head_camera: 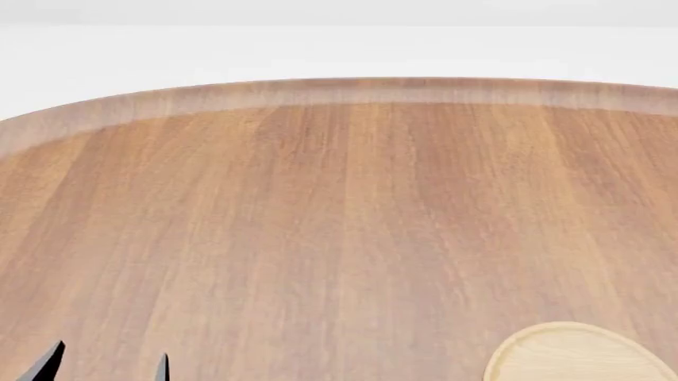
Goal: Put the chocolate pudding to the left of the plate.
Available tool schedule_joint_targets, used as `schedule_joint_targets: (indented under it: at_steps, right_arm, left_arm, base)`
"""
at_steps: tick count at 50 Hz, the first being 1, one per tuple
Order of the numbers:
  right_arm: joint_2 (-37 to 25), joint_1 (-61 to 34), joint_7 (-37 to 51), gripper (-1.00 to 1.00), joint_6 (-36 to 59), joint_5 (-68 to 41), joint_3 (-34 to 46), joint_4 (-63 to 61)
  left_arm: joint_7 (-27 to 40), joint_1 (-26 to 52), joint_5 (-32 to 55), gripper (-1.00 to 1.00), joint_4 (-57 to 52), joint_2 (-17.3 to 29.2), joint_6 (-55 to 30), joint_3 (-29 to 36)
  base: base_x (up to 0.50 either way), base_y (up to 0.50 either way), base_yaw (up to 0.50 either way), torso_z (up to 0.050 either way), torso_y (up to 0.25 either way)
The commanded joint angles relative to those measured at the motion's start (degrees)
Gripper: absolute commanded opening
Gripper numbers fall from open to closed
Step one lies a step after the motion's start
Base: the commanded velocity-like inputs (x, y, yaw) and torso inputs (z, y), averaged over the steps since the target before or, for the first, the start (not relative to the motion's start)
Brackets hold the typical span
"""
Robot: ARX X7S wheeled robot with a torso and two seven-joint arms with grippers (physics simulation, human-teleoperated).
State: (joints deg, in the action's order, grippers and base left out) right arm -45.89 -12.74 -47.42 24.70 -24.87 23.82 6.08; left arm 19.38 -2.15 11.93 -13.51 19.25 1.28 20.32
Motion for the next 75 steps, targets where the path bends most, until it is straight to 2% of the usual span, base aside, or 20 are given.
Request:
schedule_joint_targets:
  at_steps: [1, 28, 60, 75]
  right_arm:
    - [-0.4, -3.0, -0.4, -1.00, 1.1, 1.3, 0.7, -2.6]
    - [1.4, -11.0, 0.2, -1.00, 3.3, 2.7, 0.9, -1.7]
    - [7.0, -21.5, -1.7, -1.00, 1.4, 7.1, 4.4, 10.0]
    - [8.8, -23.3, -2.2, -1.00, -0.6, 8.4, 5.5, 14.9]
  left_arm:
    - [0.1, 0.1, 0.1, 1.00, 0.1, 0.1, 0.1, 0.2]
    - [0.4, 0.2, 0.3, 1.00, 0.2, 0.4, 0.3, 0.5]
    - [0.7, 0.2, 0.4, 1.00, -0.1, 0.8, 0.3, 1.2]
    - [0.8, 0.5, 0.7, 1.00, 0.5, 0.9, 0.7, 1.2]
  base:
    - [0.00, 0.00, 0.00, 0.000, 0.000]
    - [0.00, 0.00, 0.00, 0.000, 0.000]
    - [0.00, 0.00, 0.00, 0.000, 0.000]
    - [0.00, 0.00, 0.00, 0.000, 0.000]
